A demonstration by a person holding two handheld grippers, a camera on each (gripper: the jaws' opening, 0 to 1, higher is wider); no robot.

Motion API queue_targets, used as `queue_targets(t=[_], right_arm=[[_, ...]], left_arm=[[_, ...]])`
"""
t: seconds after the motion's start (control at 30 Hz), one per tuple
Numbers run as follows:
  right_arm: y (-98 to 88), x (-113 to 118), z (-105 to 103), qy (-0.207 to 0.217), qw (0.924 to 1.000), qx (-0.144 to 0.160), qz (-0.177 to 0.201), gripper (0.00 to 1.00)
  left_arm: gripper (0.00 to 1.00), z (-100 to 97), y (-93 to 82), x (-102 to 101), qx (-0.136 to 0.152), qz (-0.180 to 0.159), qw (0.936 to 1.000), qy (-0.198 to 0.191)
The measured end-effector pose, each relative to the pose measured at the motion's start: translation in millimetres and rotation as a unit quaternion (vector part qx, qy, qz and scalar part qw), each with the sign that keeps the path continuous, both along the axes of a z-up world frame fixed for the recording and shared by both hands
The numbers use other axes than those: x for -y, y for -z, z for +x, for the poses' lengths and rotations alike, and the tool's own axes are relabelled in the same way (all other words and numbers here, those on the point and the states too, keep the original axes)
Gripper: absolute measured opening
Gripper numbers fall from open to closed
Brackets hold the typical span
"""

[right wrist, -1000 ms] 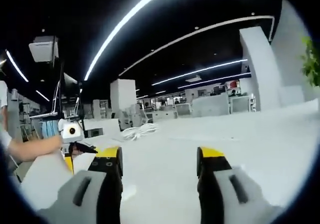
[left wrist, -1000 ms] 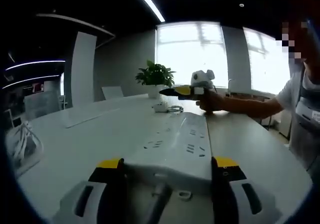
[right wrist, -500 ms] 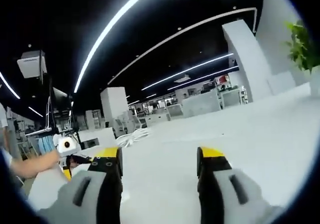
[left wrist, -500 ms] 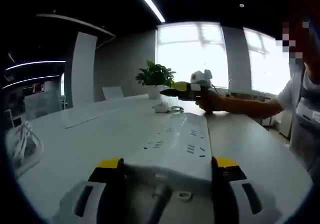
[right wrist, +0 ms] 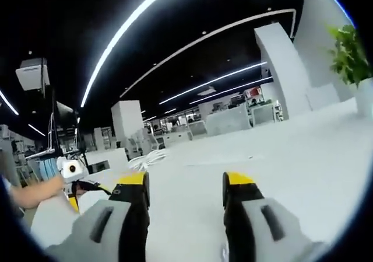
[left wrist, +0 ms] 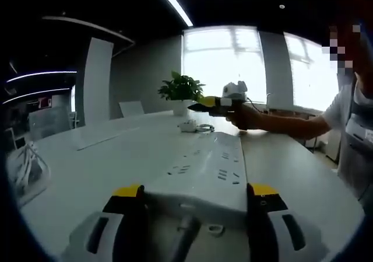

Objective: Straighten the power strip on the desk, plug the charger into it

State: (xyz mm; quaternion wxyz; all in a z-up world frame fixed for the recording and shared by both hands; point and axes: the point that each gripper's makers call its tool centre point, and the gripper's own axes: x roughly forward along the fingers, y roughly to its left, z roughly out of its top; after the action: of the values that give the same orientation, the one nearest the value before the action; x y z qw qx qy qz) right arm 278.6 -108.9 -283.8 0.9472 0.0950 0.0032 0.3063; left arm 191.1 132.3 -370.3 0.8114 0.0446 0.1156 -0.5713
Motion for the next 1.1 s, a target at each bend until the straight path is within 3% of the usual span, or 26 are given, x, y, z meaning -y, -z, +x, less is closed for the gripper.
queue_targets(t=[0.1, 0.23, 0.33, 0.47, 0.6, 0.73, 0.8, 0.9, 1.1], right_arm=[[2.9, 3, 1, 0.003, 1.0, -0.007, -0.002, 0.51], [1.2, 13, 2, 0.003, 0.9993, -0.021, 0.032, 0.51], [-0.8, 19, 0, -0.004, 0.9999, 0.011, 0.011, 0.51], [3.3, 20, 2, 0.006, 0.9999, 0.009, -0.011, 0.52], [6.8, 24, 7, 0.023, 0.9971, 0.037, -0.062, 0.59], [16.9, 30, 13, 0.034, 0.997, 0.011, -0.069, 0.66], [24.0, 35, 16, 0.042, 0.9971, -0.009, -0.064, 0.64], [27.5, 38, 17, 0.042, 0.998, -0.04, -0.027, 0.61], [27.9, 44, 18, 0.058, 0.997, -0.043, -0.029, 0.61]], left_arm=[[0.72, 0.2, 0.0, 0, 0.0, 0.0, 1.0, 0.0], [0.72, -0.5, 0.2, 0, 0.0, 0.0, 1.0, 0.0], [0.72, -0.1, 0.2, 0, 0.0, 0.0, 1.0, 0.0], [0.72, -0.3, 0.2, 0, 0.0, 0.0, 1.0, 0.0], [0.72, -0.4, 0.4, 0, 0.0, 0.0, 1.0, -0.001], [0.72, 0.2, 0.4, 0, 0.0, 0.0, 1.0, -0.001], [0.72, -0.3, 0.5, 1, 0.0, 0.0, 1.0, -0.001], [0.72, -0.7, 0.6, 1, 0.0, 0.0, 1.0, 0.0], [0.72, 0.7, 0.3, 1, 0.0, -0.001, 1.0, -0.001]])
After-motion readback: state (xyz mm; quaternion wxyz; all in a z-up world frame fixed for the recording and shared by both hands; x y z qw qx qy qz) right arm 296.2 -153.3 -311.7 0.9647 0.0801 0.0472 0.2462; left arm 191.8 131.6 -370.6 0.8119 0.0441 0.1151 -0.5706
